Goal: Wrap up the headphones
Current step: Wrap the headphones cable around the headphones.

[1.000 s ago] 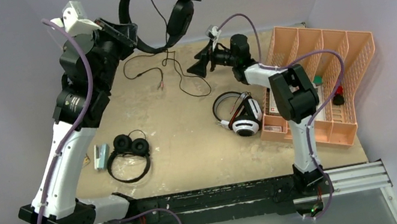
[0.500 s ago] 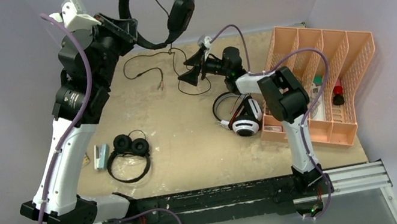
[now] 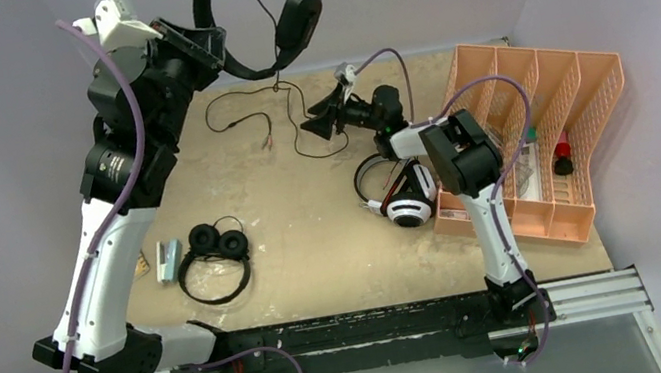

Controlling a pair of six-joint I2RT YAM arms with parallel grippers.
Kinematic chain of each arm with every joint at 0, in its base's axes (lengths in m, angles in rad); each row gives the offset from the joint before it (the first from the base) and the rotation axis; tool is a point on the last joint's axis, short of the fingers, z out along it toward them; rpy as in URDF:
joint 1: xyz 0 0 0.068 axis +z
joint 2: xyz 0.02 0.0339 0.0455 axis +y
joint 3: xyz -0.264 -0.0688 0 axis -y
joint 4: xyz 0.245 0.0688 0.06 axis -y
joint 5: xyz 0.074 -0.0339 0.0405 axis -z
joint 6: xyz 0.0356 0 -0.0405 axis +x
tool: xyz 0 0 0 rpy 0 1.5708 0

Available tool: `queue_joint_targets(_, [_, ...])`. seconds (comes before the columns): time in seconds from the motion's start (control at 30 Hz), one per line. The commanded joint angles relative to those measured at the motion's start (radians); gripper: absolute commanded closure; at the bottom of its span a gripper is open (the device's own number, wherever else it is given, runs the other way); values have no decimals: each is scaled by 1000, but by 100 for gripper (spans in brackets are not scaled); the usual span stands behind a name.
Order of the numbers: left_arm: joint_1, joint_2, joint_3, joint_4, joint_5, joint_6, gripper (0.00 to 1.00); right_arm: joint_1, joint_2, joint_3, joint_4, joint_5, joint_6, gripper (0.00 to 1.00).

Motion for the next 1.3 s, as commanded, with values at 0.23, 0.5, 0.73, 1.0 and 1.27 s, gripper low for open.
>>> queue_joint_targets(0.23, [0, 62, 131, 0, -68, 58, 100, 47, -32, 56, 180, 18, 149, 93])
queue_joint_targets(0.5, [180, 170, 136, 175, -133, 140, 100, 48, -204, -340, 481, 55, 401, 100])
queue_joint_targets(0.73, [250, 293, 147, 323, -196, 151, 100, 102, -451, -487, 270, -13, 471, 100])
queue_joint_targets(1.0, [317, 348, 78, 377, -326, 127, 100, 195, -753, -417, -502, 14, 91, 100])
queue_joint_targets(1.27, [360, 355, -10, 412, -375, 118, 100, 325, -878, -232, -991, 43, -124, 100])
